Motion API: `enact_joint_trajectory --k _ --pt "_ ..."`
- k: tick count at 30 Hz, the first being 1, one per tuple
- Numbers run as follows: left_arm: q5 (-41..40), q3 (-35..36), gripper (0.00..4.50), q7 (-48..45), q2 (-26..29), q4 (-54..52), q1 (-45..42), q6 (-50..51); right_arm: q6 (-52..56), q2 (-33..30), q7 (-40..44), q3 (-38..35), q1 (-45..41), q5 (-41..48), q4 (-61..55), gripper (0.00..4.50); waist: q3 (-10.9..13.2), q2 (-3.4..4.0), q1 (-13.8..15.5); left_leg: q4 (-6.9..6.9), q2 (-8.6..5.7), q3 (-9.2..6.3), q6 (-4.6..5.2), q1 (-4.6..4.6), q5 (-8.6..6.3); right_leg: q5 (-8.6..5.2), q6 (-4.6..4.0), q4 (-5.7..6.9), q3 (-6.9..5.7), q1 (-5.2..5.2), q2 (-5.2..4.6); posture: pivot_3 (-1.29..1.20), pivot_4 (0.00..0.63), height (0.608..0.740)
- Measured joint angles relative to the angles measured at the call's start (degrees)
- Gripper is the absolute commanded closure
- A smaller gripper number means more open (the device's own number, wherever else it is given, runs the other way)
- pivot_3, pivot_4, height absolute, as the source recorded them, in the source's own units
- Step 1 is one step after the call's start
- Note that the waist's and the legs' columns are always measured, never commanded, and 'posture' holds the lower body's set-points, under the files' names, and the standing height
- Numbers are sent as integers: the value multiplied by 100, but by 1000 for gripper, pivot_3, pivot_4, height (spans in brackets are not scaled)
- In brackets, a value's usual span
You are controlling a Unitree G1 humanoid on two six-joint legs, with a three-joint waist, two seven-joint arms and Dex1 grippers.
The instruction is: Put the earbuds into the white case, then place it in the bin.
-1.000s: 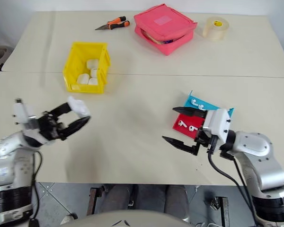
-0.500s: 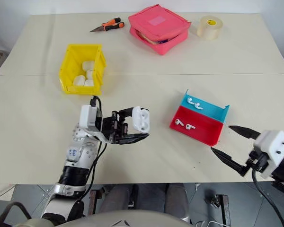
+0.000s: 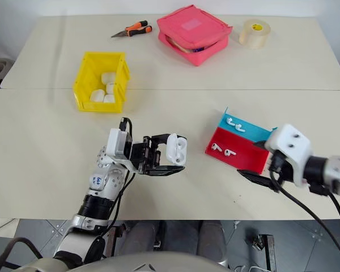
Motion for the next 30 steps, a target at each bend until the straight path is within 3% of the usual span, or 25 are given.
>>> enact_joint_trajectory --k 6,13,16,20,30 --pt "29 -36 1699 -90 43 26 -30 -149 401 -6 121 2108 -1916 -773 570 0 0 0 -39 -1 -1 4 1 -7 -1 2 3 -3 -2 -11 -1 0 150 740" --pt "47 -87 1699 -68 25 63 -38 -213 -22 177 595 3599 -2945 -1945 1080 0 0 0 -39 0 -1 5 0 -8 -1 3 6 -2 -2 -12 -1 0 150 740" --pt "48 -93 1699 -3 17 59 -32 -225 -176 282 789 3845 -3093 -2236 1152 349 0 0 -39 0 -1 5 0 -8 -1 4 6 -1 -3 -13 -1 0 150 740" --pt "49 -116 1699 45 21 54 -13 -225 -315 375 993 3922 -3202 -2513 1305 1586 0 0 -38 1 0 5 0 -8 -1 4 6 -1 -3 -13 -1 0 150 740" --pt "48 -138 1699 107 66 7 -6 -224 -615 426 1527 4057 -3311 -3025 1337 1586 0 1 -40 1 0 6 0 -8 -1 4 6 -1 -3 -13 -1 0 150 740"
